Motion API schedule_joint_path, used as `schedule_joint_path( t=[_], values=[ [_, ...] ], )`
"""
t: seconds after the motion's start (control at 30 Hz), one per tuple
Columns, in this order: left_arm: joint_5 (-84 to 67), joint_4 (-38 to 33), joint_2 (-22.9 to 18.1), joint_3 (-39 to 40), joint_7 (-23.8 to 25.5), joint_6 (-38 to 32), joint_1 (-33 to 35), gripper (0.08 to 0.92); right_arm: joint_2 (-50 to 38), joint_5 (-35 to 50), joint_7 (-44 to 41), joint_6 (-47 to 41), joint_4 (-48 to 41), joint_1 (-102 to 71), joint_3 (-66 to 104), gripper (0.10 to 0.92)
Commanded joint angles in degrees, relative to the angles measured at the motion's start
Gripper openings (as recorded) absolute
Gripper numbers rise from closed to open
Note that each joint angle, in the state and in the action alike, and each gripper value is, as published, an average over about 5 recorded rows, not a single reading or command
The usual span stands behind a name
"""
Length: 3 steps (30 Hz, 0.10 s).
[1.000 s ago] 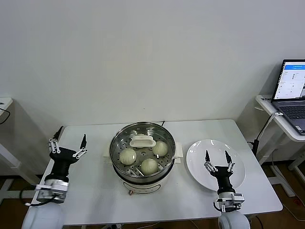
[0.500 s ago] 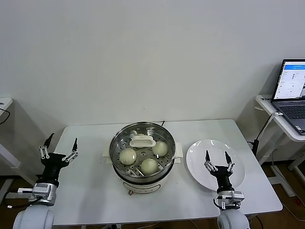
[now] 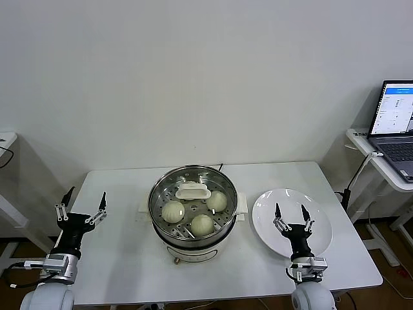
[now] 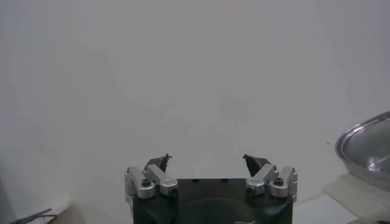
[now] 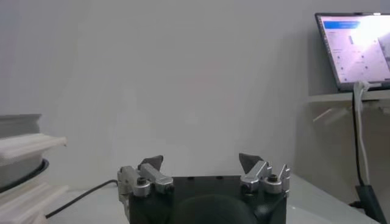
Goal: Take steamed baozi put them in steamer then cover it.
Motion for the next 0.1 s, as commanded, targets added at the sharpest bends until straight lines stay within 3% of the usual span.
schedule_joint_path(
  t=[0.03, 0.1],
  values=[
    [0.0, 0.8, -0.3, 0.5, -0.1, -0.5, 0.2, 0.823, 0.1, -1.1, 0.4, -0.3, 0.5, -0.5, 0.1, 0.823],
    [0.2, 0.9, -0.2, 0.7, 0.0, -0.5, 0.2, 0.823, 0.1, -1.3, 0.5, -0.2, 0.7, -0.6, 0.2, 0.823]
  ],
)
